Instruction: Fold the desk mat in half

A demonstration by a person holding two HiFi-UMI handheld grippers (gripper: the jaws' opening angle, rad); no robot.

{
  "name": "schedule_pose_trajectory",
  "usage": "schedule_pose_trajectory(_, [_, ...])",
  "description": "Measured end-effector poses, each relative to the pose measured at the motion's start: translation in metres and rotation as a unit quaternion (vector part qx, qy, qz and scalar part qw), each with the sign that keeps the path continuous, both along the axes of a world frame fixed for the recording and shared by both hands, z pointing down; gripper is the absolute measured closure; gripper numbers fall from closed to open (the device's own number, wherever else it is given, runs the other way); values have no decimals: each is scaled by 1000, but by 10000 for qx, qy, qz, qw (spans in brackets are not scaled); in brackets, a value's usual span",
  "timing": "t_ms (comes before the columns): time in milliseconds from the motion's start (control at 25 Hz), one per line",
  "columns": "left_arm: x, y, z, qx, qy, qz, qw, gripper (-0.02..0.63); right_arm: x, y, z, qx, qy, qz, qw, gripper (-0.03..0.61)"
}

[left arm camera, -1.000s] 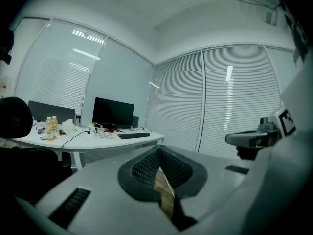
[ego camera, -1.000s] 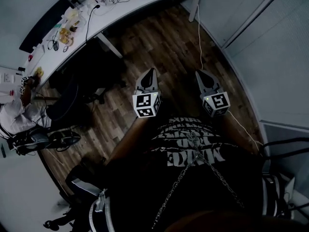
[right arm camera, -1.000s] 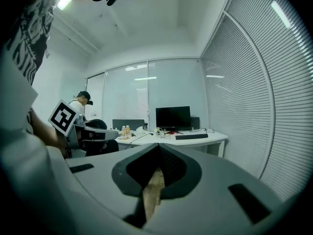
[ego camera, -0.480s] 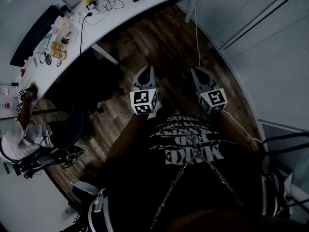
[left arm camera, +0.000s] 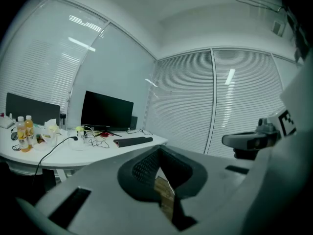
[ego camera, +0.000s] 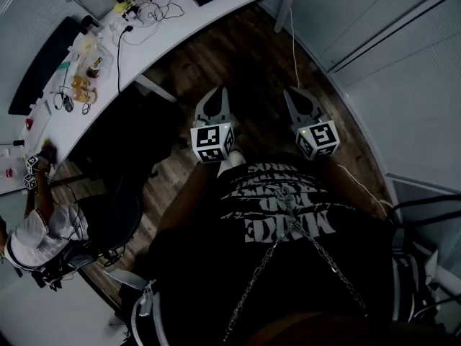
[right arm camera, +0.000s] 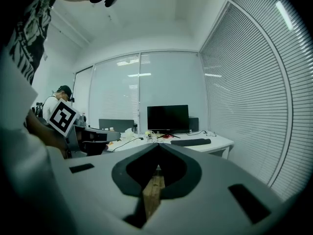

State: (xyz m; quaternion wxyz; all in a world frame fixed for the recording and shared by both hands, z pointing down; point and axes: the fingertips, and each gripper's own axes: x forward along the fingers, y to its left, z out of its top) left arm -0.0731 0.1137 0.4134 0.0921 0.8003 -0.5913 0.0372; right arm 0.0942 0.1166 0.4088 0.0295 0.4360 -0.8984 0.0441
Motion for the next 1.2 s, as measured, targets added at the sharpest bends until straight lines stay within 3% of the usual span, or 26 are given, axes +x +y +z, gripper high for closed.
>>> schedule_pose_trajectory(200, [8,-10,11,-89,30,220,9997,609,4,-8,5,-105,109,79,9999,580])
schedule_pose_trajectory(440, [8,-49,34,-327,184,-65,9993,609,20,-54,28,-373,230,58,9990,580])
schedule_pose_trajectory(600, [0,-78,32,-307,230,-355,9986,609,11,-90,35,-494,108,-234,9984,580])
schedule_pose_trajectory(760, [5,-95,19,-205,243,-551,9980,609,11,-119,13,-316,73,-497,9982,580])
schedule_pose_trajectory(1040, [31,-32,19,-303,238,-691,9969,609,30,-65,14,-224,150,-732,9970,580])
schedule_pose_trajectory(1200, [36,151,34,-456,204,-691,9964,609,35,114,31,-470,191,-778,9957,580])
